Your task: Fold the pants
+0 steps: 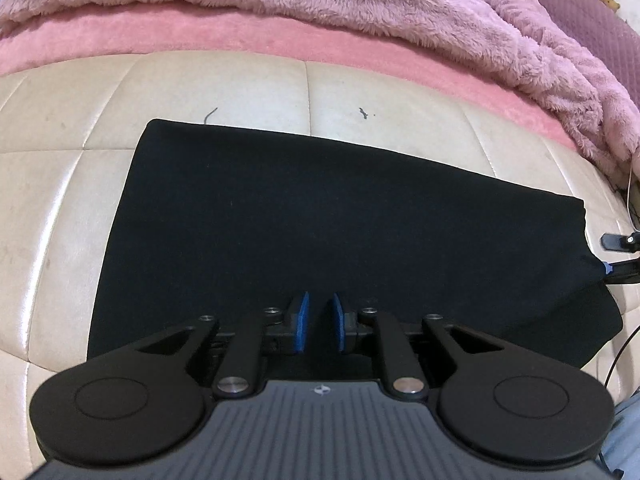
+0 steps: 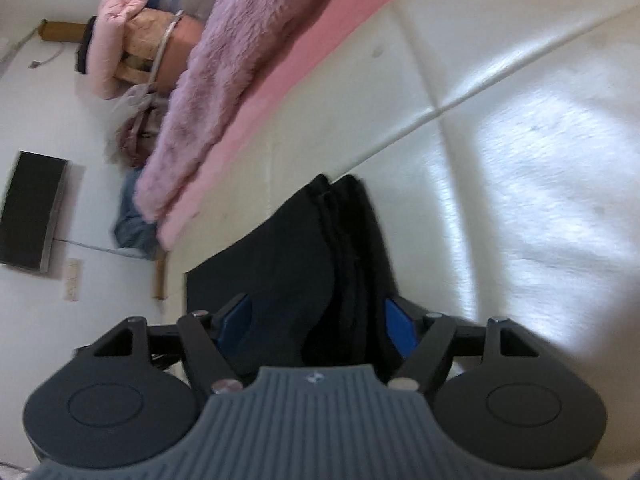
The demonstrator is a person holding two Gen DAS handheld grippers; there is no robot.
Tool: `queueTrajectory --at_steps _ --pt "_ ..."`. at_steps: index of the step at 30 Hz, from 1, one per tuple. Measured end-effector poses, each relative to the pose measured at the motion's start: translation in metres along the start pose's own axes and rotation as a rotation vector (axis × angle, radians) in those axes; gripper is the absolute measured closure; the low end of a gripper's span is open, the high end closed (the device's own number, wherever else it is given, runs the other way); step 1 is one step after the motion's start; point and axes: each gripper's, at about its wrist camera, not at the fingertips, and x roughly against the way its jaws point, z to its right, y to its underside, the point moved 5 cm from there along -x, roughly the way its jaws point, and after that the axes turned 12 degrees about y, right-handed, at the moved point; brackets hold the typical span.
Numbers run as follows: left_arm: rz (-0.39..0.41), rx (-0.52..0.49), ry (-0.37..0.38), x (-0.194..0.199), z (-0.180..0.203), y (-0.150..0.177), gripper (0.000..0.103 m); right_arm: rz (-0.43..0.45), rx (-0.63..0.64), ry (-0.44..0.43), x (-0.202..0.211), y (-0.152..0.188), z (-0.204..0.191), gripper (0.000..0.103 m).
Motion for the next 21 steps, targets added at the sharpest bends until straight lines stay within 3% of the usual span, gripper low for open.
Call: queueTrajectory --at_steps 2,6,9,12,21 --pt "-0.001 0.003 0.001 -0.001 0.001 -0.001 0.085 -0.014 0.012 -0.002 -0.004 -0.001 0.001 0.044" --pt "0.003 -0.001 0.000 -0.001 0.000 -0.001 0.085 -0.020 -0.016 -0.006 -0.005 -0.002 0.013 0.069" --pt "0.006 -0.002 0.001 0.000 0.001 -0.002 0.085 -0.016 -0.035 -0.013 -0.008 0.002 0.013 0.073" --pt "0.015 -0.028 0.017 0.002 0.005 -0.006 0.085 -0.004 -0.033 0.024 -0.007 0.004 0.014 0.088" --pt "-0.009 -0.192 0.092 -0.029 0.054 -0.043 0.085 0.078 0.054 0.089 0.027 0.010 -0.032 0.094"
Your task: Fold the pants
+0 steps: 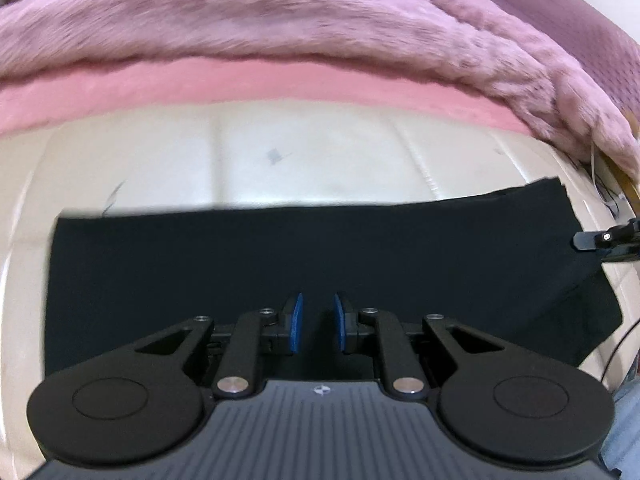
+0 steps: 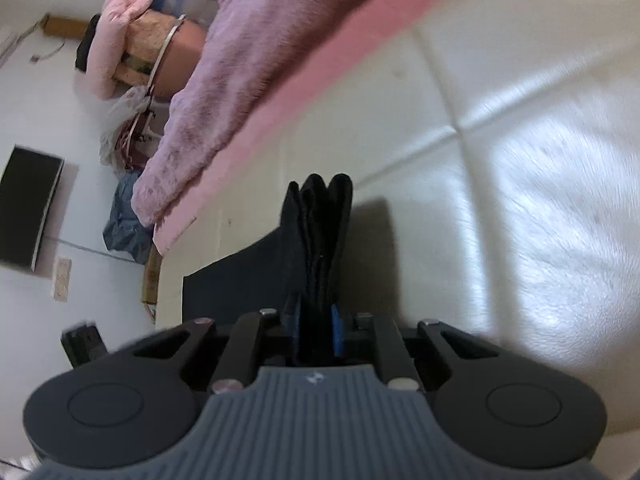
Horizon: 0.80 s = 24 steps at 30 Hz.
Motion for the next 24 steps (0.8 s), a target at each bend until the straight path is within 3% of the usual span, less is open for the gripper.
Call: queueTrajectory --at_steps 9,13,16,19,24 --pt "-0.055 -0.165 0.000 -0.064 0.023 -0.048 0.085 0.028 0.102 0.053 0.035 0.002 -0.060 0.095" --pt "-0.051 -0.144 0.012 -0.076 0.020 -0.060 0.085 0.035 0.090 0.058 0.040 0.003 -0.070 0.095" --pt "-0.041 -0.147 0.004 -0.070 0.024 -0.058 0.085 0.037 0.091 0.075 0.040 0.002 -0.078 0.095" --pt "-0.035 -0.135 0.054 -0.047 0.034 -0.045 0.085 0.049 0.081 0.081 0.042 0.000 -0.082 0.095" --pt "-0.105 -0.103 0.144 -0.017 0.046 0.002 0.085 0.074 0.081 0.079 0.047 0.001 -0.097 0.095"
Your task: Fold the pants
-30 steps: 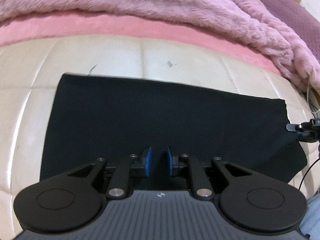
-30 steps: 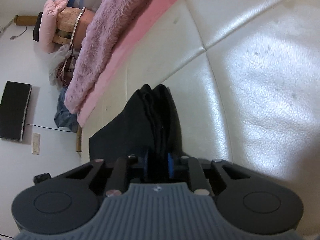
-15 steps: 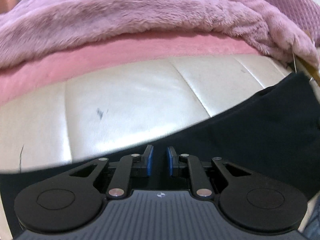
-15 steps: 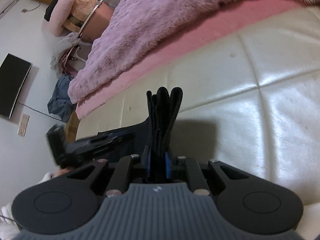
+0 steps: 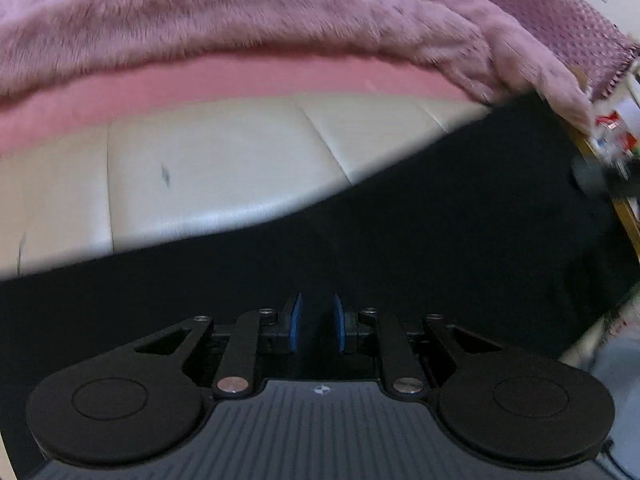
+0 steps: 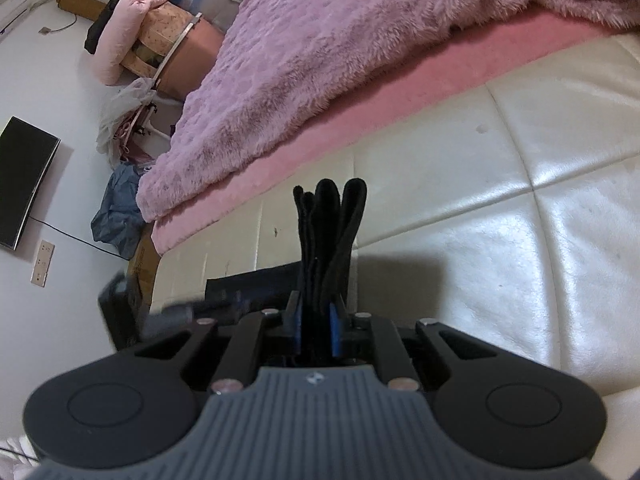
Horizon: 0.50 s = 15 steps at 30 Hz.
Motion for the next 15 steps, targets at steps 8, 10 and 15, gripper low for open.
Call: queueTrajectory --at_steps 8,10,15 --pt "-0.009 0.042 0.029 -0.005 0.009 0.044 0.085 0.025 0.002 0.004 0.005 -0.002 -0.026 0.096" --pt "-0.007 0.056 0.037 -0.002 0.008 0.041 0.085 0.029 -0.002 0.007 0.006 -0.003 -0.034 0.096" --pt "0.089 0.080 0.053 0.042 0.001 0.038 0.085 0.036 0.000 0.003 0.010 -0.005 -0.062 0.096"
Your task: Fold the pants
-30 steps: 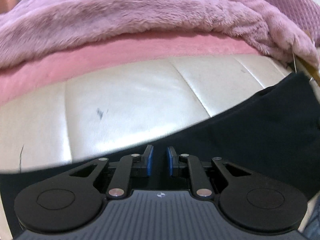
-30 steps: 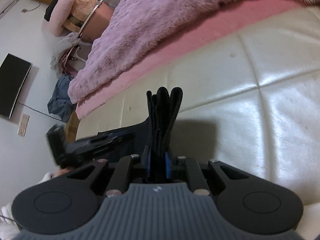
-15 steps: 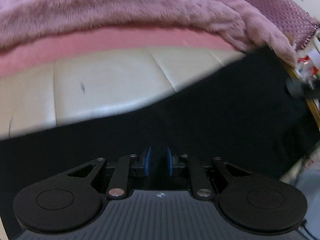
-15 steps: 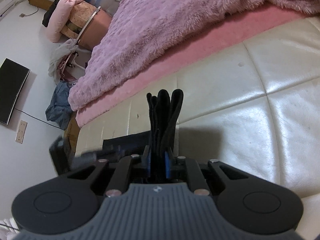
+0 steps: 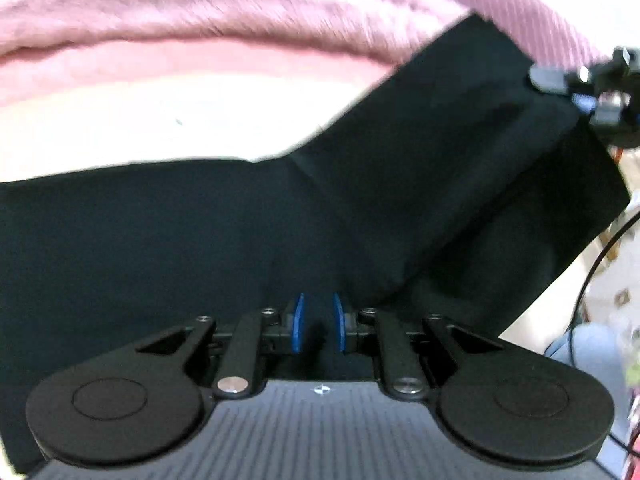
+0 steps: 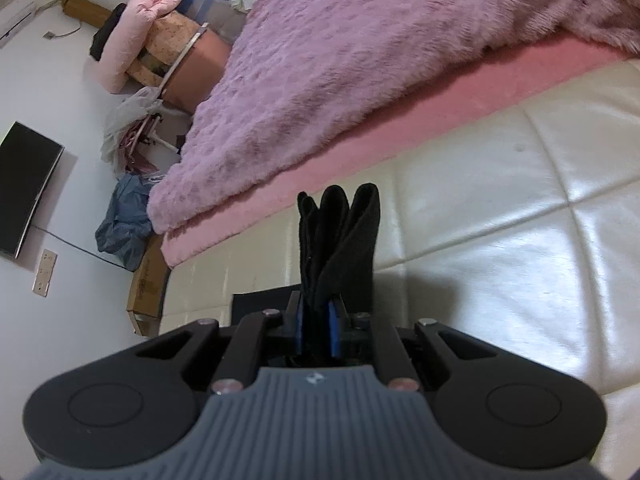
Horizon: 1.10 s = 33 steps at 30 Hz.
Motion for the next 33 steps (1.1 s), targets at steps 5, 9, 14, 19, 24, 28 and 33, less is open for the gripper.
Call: queueTrajectory --at_steps 5,9,14,19,24,28,33 --pt "0.161 0.125 -0.096 0.070 -0.046 -0.003 0.085 -0.013 0.066 -0.016 -0.002 -0.001 -0.052 0.096" --pt "0.268 0.235 -0.152 0.119 -0.084 0.011 0.085 -0.038 0.127 -0.012 -0.020 0.003 -0.097 0.096" --pt "0.335 0.374 -0.174 0.151 -0.123 0.026 0.085 -0.105 0.180 -0.019 -0.065 0.014 -0.154 0.097" --pt "0.369 0.431 -0.152 0.160 -0.137 0.036 0.085 -0.205 0.213 0.011 -0.130 0.035 -0.202 0.099" --pt "0.364 0.481 -0.128 0.160 -0.149 0.050 0.085 -0.299 0.207 0.054 -0.200 0.065 -0.223 0.099" --pt "0.374 0.515 -0.117 0.162 -0.159 0.058 0.085 -0.358 0.205 0.097 -0.239 0.090 -0.229 0.099" --pt "0.410 0.562 -0.089 0.169 -0.170 0.060 0.083 -0.408 0.222 0.125 -0.263 0.113 -0.232 0.093"
